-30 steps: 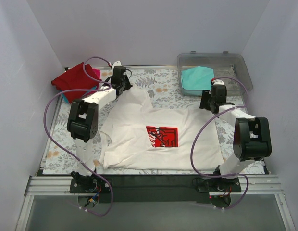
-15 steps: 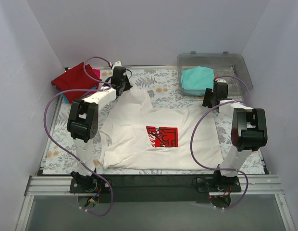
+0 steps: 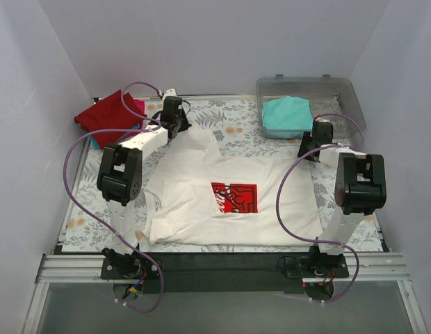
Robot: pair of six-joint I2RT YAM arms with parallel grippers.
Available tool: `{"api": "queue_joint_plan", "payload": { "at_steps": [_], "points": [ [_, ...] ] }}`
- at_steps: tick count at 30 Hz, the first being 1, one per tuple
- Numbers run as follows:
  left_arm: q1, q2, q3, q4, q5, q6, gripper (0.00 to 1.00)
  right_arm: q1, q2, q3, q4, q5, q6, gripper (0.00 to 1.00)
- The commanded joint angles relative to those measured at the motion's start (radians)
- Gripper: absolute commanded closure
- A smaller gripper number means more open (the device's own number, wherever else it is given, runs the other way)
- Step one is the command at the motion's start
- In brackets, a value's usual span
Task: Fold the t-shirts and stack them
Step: Fold the tshirt
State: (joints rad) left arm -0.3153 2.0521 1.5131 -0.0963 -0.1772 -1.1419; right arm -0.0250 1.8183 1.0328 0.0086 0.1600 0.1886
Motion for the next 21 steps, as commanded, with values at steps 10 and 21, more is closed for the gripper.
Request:
{"api": "queue_joint_plan", "payload": {
  "at_steps": [10, 21],
  "points": [
    [0.007, -0.063, -0.019, 0.006, -0.048, 0.025, 1.00, -0.009, 0.032, 0.046, -0.038, -0.010, 0.020, 0.80],
    [0.028, -0.110, -0.051, 0.010, -0.082, 0.014, 1.00, -0.010, -0.036, 0.026, -0.052, -0.030, 0.014, 0.99]
  ]
}}
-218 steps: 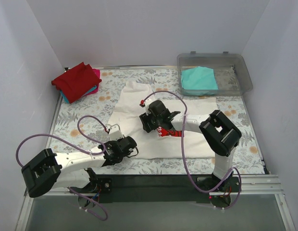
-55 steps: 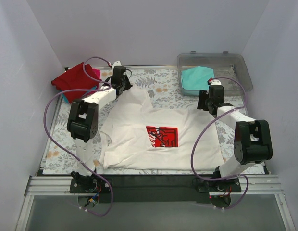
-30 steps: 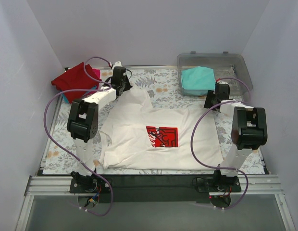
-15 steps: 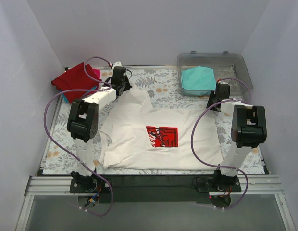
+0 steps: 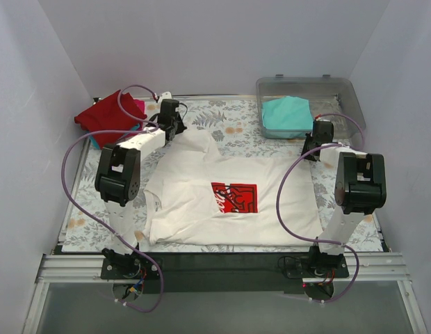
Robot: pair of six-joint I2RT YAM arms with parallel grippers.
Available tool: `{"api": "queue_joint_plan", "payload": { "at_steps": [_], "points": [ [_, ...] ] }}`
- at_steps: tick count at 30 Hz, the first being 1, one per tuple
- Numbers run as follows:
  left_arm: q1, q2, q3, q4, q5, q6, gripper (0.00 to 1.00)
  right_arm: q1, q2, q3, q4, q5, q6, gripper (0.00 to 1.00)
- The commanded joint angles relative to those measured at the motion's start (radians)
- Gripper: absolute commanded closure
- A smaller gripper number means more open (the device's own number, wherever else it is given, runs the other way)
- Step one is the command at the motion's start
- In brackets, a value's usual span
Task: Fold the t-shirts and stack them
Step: Fold the tshirt
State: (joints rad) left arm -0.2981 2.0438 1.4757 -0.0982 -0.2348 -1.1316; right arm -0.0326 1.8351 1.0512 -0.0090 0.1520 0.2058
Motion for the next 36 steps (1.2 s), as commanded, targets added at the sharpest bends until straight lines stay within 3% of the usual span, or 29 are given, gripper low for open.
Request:
{"api": "queue_joint_plan", "payload": {
  "at_steps": [1, 18, 36],
  "points": [
    [0.010, -0.109, -0.021, 0.026, -0.018, 0.004, 1.00, -0.003, -0.063, -0.002, -0.034, -0.031, -0.006, 0.99],
    [0.011, -0.422, -0.356, 0.179, 0.009, -0.046, 1.00, 0.014, -0.395, -0.241, -0.031, -0.140, -0.028, 0.99],
    [0.011, -0.858, -0.725, 0.180, -0.113, -0.112, 1.00, 0.016, -0.747, -0.399, -0.143, -0.011, -0.060, 0.99]
  ]
}}
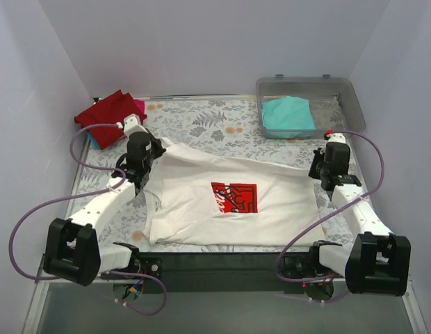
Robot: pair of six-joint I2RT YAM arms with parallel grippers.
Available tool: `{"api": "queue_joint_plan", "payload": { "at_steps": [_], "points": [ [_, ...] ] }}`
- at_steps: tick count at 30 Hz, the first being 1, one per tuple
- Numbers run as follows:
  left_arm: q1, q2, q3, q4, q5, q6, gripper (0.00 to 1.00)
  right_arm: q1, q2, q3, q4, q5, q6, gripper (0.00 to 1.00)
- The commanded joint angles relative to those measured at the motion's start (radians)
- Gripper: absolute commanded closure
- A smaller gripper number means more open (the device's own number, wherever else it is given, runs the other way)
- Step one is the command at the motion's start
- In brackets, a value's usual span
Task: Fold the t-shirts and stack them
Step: Fold the tshirt
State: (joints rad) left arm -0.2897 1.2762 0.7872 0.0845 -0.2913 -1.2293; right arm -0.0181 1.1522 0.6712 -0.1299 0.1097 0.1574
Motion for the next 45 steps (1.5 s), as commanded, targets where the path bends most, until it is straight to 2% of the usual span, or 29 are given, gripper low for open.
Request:
{"api": "queue_joint_plan", "payload": {
  "at_steps": [1, 12, 21, 29, 33, 45],
  "points": [
    [0.003, -0.110, -0.046, -0.017, -0.063, -0.024, 1.00, 0.001, -0.083, -0.025, -0.031, 0.031, -0.010, 0.99],
    [0.003, -0.350, -0.193, -0.106, -0.066, -0.064, 1.00, 0.001, -0.289, -0.090, -0.109, 0.048, -0.001, 0.99],
    [0.003, -0.462, -0.261, -0.195, -0.083, -0.093, 1.00, 0.013, -0.342, -0.104, -0.128, 0.073, 0.019, 0.99],
    [0.001, -0.639, -0.332, -0.213, -0.036, -0.137, 1.00, 0.017, -0.379, -0.094, -0.166, 0.134, 0.036, 0.99],
    [0.003, -0.679, -0.352, -0.236, -0.029, -0.151, 1.00, 0.017, -0.407, -0.096, -0.198, 0.159, 0.053, 0.99],
    [0.001, -0.879, -0.419, -0.250, 0.064, -0.151, 1.00, 0.017, -0.491, -0.091, -0.263, 0.165, 0.076, 0.99]
  ]
}}
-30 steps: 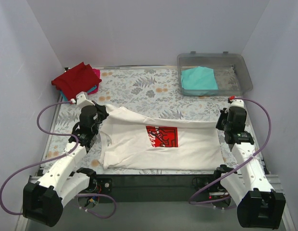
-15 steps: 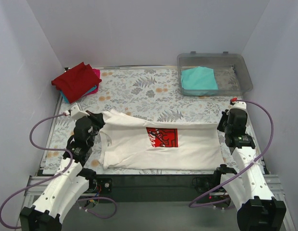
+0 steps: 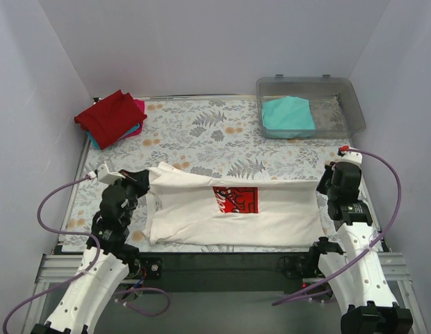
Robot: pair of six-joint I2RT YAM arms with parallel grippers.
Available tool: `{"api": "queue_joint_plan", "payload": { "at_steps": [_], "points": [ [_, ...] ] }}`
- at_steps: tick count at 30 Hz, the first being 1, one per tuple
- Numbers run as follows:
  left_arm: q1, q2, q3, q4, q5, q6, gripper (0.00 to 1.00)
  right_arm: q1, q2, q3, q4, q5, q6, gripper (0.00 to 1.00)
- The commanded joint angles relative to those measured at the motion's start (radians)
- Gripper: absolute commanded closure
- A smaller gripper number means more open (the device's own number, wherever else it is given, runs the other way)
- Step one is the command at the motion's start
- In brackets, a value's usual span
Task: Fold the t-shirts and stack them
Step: Fold the tshirt
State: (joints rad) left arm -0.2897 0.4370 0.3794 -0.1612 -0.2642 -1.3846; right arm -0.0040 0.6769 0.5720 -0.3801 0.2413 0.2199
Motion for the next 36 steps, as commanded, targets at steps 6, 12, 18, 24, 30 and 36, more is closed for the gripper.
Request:
{"api": "queue_joint_plan", "payload": {
  "at_steps": [6, 12, 18, 24, 30, 36],
  "points": [
    [-0.020, -0.084, -0.022, -0.020, 0.043, 0.002, 1.00, 0.064, -0.010, 0.032, -0.074, 0.096, 0.032, 0.99],
    [-0.045, -0.115, -0.028, -0.040, 0.026, -0.007, 1.00, 0.133, -0.040, 0.055, -0.134, 0.173, 0.058, 0.99],
    [-0.065, -0.142, -0.040, -0.067, 0.019, -0.022, 1.00, 0.157, -0.033, 0.068, -0.135, 0.161, 0.050, 0.99],
    [-0.106, -0.237, -0.053, -0.110, -0.042, -0.042, 1.00, 0.173, -0.028, 0.077, -0.146, 0.193, 0.052, 0.99],
    [-0.154, -0.296, -0.054, -0.138, -0.105, -0.050, 1.00, 0.173, -0.053, 0.111, -0.163, 0.250, 0.033, 0.99],
    [-0.178, -0.284, -0.050, -0.149, -0.116, -0.051, 1.00, 0.173, -0.042, 0.112, -0.163, 0.233, 0.024, 0.99]
  ]
}}
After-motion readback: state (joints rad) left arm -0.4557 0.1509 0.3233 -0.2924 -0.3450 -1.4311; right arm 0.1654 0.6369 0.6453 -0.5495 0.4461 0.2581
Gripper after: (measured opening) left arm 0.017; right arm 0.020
